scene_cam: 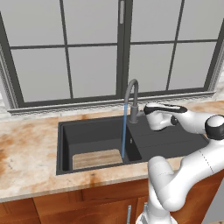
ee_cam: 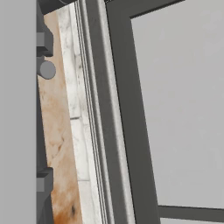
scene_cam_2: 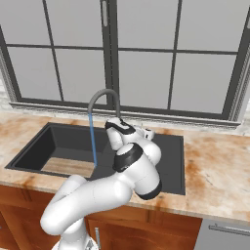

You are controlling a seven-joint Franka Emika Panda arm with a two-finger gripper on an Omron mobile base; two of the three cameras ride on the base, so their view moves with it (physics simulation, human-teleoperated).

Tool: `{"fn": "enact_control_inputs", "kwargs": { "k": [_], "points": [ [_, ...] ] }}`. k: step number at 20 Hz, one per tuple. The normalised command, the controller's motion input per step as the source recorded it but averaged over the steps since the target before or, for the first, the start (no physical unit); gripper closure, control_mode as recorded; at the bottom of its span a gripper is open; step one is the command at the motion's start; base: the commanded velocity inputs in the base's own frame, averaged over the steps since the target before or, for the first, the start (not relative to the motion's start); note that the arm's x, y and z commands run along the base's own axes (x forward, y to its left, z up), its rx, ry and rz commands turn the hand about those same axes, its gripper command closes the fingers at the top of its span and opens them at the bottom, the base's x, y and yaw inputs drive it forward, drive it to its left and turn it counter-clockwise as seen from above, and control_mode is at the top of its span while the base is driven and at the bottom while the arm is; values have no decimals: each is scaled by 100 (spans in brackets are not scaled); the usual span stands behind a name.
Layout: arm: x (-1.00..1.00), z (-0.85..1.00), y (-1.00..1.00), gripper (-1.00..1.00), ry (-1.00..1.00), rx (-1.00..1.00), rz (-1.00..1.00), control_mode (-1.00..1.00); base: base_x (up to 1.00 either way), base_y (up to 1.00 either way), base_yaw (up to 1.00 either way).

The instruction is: Turn on the sink faucet with hot water and rinse the cutting board for ten seconds, then turn off the faucet. Push the cutting board to reach the water if necessary.

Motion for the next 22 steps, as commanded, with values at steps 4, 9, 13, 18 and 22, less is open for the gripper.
{"fn": "enact_control_inputs", "kwargs": {
  "k": [4, 9, 13, 18, 22],
  "points": [
    [0, 0, 0, -100, 0, 0, 0, -100, 0, 0, 0],
    [0, 0, 0, -100, 0, 0, 0, -100, 0, 0, 0],
    [0, 0, 0, -100, 0, 0, 0, -100, 0, 0, 0],
    [0, 0, 0, -100, 0, 0, 0, -100, 0, 0, 0],
    [0, 0, 0, -100, 0, 0, 0, -100, 0, 0, 0]
  ]
}}
